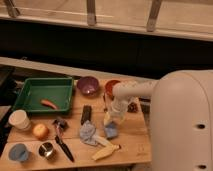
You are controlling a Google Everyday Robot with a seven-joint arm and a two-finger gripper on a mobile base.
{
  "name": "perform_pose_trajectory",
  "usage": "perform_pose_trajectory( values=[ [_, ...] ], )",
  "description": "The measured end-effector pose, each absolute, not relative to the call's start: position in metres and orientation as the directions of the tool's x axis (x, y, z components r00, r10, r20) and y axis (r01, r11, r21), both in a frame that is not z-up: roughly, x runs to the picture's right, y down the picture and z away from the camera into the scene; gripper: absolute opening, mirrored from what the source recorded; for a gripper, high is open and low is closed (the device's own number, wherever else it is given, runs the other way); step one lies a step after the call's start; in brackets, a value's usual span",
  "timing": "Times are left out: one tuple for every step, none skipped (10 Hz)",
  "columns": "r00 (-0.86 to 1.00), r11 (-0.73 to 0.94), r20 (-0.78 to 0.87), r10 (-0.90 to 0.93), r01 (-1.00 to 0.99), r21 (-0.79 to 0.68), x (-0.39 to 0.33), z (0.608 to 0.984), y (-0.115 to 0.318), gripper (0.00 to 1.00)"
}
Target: Place sponge in paper cup
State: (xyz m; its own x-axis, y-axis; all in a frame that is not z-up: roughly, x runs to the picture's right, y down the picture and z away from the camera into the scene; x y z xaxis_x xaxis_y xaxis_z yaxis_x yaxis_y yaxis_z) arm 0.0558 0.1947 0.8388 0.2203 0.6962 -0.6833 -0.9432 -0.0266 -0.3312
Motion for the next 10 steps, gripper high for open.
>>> perform_pose_trajectory(
  values=[
    [0.214, -0.038, -0.689, 0.692, -0.943, -0.331, 0.056, 0.840, 0.197, 0.46],
    [0.214, -0.044, -0.692, 0.689, -0.941, -0.335, 0.053, 0.841, 0.200, 0.33],
    [0.211, -0.050, -0.692, 0.690, -0.940, -0.337, 0.052, 0.839, 0.200, 0.21],
    [0.212, -0.051, -0.689, 0.693, -0.939, -0.340, 0.050, 0.838, 0.200, 0.13],
    [0.214, -0.052, -0.685, 0.697, -0.937, -0.345, 0.048, 0.835, 0.198, 0.06],
    [0.213, -0.056, -0.677, 0.705, -0.934, -0.352, 0.046, 0.831, 0.195, 0.00],
    [0.210, -0.060, -0.670, 0.712, -0.933, -0.356, 0.045, 0.828, 0.193, 0.00],
    [0.210, -0.061, -0.664, 0.717, -0.931, -0.361, 0.043, 0.826, 0.192, 0.00],
    [0.214, -0.061, -0.657, 0.723, -0.927, -0.370, 0.039, 0.824, 0.190, 0.00],
    [0.223, -0.058, -0.646, 0.730, -0.922, -0.383, 0.034, 0.821, 0.186, 0.00]
  ],
)
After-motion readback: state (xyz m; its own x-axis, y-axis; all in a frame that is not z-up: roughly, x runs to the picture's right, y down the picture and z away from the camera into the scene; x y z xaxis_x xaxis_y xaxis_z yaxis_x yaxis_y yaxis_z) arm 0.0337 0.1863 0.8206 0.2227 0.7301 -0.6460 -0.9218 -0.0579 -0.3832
